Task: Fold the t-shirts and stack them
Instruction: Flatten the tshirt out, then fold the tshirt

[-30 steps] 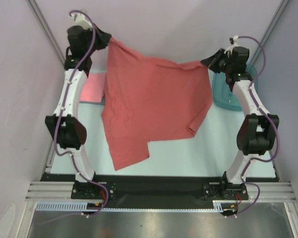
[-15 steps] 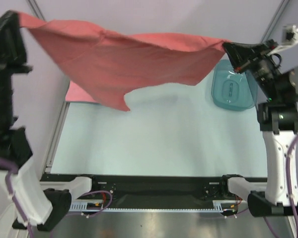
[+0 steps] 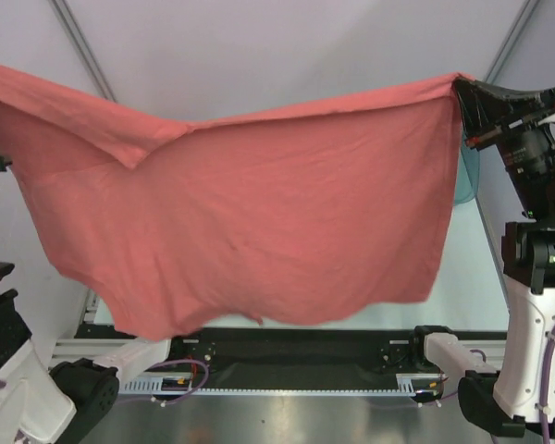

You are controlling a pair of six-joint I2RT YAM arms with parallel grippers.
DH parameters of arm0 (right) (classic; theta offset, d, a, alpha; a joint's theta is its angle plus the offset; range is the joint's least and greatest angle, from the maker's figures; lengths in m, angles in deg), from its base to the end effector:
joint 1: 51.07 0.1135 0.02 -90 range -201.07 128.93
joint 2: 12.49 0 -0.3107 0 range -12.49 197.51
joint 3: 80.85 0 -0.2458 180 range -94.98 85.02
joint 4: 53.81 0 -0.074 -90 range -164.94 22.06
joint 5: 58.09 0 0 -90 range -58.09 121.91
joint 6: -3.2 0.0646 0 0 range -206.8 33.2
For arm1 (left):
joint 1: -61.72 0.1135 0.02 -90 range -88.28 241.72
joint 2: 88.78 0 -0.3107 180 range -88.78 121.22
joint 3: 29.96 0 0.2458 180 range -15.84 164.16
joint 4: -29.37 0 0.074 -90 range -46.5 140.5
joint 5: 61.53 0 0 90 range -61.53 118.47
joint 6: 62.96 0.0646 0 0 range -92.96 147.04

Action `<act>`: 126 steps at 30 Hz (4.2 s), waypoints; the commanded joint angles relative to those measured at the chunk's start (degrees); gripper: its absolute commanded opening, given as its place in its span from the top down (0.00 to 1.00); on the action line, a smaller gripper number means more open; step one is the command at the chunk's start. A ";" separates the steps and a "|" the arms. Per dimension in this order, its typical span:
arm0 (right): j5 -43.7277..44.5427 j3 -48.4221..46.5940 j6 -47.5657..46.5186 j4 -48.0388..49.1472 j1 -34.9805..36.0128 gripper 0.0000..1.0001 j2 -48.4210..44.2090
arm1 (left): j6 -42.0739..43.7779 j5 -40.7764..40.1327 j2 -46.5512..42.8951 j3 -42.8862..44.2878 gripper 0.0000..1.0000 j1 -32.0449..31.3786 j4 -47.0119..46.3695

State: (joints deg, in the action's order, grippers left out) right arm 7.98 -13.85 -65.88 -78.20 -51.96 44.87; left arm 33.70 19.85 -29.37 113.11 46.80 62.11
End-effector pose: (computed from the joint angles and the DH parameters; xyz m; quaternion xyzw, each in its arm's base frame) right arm 0.1053 0.0246 0.6471 -0.0866 0.5054 0.2484 0.8218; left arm -0.0208 0.0155 0.7323 -0.0071 0.3409 -0.0426 0.9391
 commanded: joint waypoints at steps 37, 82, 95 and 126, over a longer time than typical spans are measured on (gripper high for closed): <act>1.51 -4.23 3.07 -2.75 -3.95 1.00 -2.00 | 9.43 -5.18 -1.15 5.09 1.00 -7.23 -0.77; 1.34 -20.04 1.84 13.43 1.41 1.00 81.85 | -11.22 3.79 65.75 -13.35 1.00 7.89 -11.40; -0.42 -29.88 0.87 -1.50 -0.61 1.00 85.02 | -17.29 4.41 52.56 -26.29 1.00 5.60 -5.44; -0.78 -26.55 -4.40 -29.38 -1.49 1.00 75.35 | -33.11 7.57 24.70 -59.32 1.00 4.37 -0.51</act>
State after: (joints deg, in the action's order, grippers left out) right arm 7.37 -41.08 -68.74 -104.76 -53.47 123.97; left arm 3.75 25.95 -0.14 55.65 51.81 63.75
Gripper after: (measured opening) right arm 0.019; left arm 0.009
